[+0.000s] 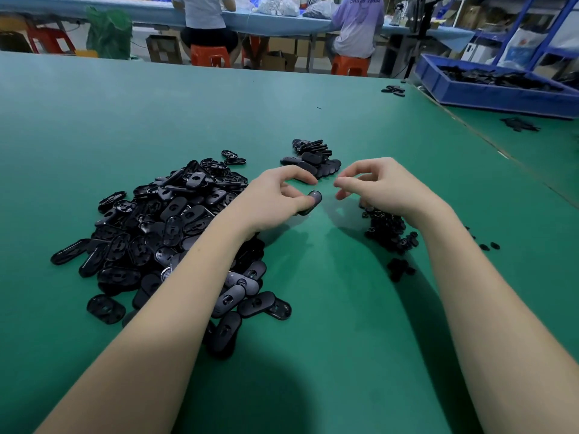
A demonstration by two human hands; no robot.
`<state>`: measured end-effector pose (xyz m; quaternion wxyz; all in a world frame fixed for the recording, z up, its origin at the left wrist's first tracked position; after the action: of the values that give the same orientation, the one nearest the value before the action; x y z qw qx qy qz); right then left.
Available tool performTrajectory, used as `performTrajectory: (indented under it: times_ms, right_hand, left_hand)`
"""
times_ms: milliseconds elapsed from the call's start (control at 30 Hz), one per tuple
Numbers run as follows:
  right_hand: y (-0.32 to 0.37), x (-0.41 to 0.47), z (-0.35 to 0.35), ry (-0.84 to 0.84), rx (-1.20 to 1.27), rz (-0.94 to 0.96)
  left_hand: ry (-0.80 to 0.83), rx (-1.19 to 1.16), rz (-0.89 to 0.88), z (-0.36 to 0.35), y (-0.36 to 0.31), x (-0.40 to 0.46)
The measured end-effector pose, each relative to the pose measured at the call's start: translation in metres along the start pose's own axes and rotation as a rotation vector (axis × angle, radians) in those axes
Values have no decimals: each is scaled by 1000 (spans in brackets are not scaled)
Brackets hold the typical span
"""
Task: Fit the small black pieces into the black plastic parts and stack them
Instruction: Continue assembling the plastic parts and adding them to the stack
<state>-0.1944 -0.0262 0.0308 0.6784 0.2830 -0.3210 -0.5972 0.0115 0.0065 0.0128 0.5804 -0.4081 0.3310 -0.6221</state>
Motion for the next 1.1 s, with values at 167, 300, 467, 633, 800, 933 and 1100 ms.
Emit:
performTrajectory:
  times_ms: [167,300,467,633,800,933,1100]
  right_hand:
    - [-14,2,23,-75,-551,-89]
    - [-10,-2,25,-34,-687,-102]
    - [-6,-3,17,-104,-762,-58]
    - [-8,0,12,-119,-798,-14]
    - [-10,1,11,-94,-781,-9]
    - [-8,1,23,-136,-748,-26]
    - [-10,-3,24,-84,-715,-42]
  left_hand:
    - [-61,-63,84,3,3,0]
    - [-86,-167,121,4,4,0]
    - [-81,-192,137,3,7,2]
    - [-95,-231,175,5,10,3]
    - [-115,-208,170,4,11,3]
    - [-121,-212,165,5,10,3]
    - [-109,-226,160,4,7,1]
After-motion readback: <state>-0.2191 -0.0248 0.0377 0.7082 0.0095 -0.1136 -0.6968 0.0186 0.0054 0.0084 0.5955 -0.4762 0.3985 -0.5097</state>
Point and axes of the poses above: each hand's wrist, its own x-axis towards the middle knuckle, its own z-axis out of the back of the hand, y = z × x, the point moved 2 cm from there along x, towards the middle knuckle, and after that the axes turned 10 degrees about -y, right-handed, at the moved point
